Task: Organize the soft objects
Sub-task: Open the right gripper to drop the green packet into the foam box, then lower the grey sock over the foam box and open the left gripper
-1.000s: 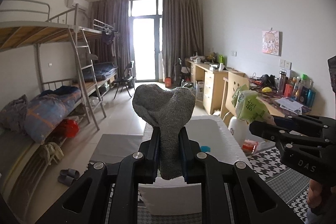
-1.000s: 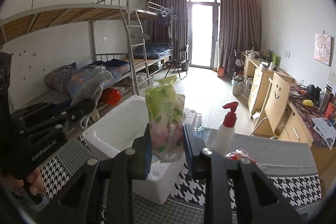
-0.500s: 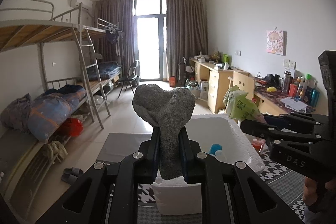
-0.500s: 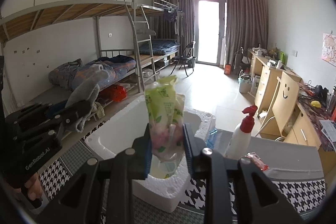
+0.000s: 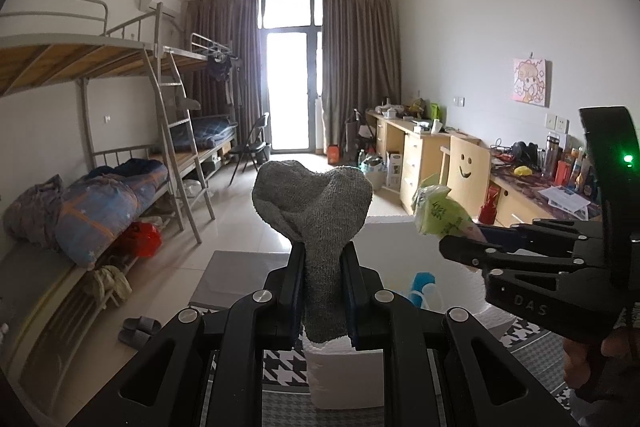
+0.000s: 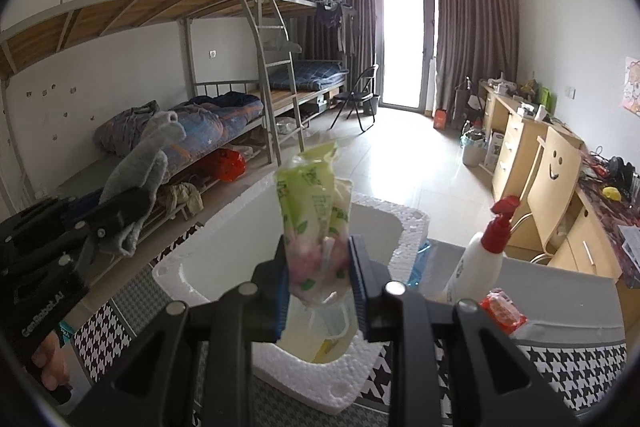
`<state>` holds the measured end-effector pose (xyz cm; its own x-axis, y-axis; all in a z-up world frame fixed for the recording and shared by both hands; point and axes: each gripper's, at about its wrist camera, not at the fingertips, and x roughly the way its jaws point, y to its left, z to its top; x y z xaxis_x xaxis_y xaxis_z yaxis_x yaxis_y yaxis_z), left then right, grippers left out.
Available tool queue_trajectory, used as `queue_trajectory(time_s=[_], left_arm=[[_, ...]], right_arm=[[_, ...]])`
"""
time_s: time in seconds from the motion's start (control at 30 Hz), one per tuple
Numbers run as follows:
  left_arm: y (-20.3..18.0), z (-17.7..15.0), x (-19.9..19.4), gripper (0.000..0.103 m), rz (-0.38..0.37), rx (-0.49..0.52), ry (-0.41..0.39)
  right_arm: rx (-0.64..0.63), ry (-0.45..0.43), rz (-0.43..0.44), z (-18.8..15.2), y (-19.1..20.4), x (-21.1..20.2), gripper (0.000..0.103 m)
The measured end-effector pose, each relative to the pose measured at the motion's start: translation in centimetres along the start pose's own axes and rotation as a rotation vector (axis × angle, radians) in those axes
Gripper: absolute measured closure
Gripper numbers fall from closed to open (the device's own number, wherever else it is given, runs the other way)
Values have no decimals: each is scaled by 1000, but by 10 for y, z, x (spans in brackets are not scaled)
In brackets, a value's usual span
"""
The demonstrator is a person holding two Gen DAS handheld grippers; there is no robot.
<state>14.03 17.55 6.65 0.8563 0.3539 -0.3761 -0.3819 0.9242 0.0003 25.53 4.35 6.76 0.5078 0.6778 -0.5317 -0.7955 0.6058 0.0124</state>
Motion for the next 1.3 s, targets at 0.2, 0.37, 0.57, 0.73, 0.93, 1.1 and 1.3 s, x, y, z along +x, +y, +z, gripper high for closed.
queue_trajectory(time_s=[0.2, 0.37, 0.57, 0.73, 0.93, 1.1, 1.3], left_arm=[[2, -2, 1, 85, -4, -9, 5], [3, -2, 3, 85, -7, -9, 7], [3, -3, 4, 85, -9, -5, 10], [0, -2, 5, 85, -18, 2, 10], [0, -2, 4, 85, -24, 4, 7], [-2, -2, 4, 85, -34, 3, 8], [-9, 0, 5, 85, -56, 12, 9]], right_arm=[[4, 28, 3, 2, -1, 12, 72], [1, 41, 13, 4, -1, 16, 72], [11, 39, 0, 4, -2, 17, 44], [15, 40, 6, 4, -2, 14, 43], [-2, 12, -21, 4, 0, 4, 30], [-14, -20, -50, 3, 1, -5, 11], [5, -37, -60, 0, -4, -14, 10]])
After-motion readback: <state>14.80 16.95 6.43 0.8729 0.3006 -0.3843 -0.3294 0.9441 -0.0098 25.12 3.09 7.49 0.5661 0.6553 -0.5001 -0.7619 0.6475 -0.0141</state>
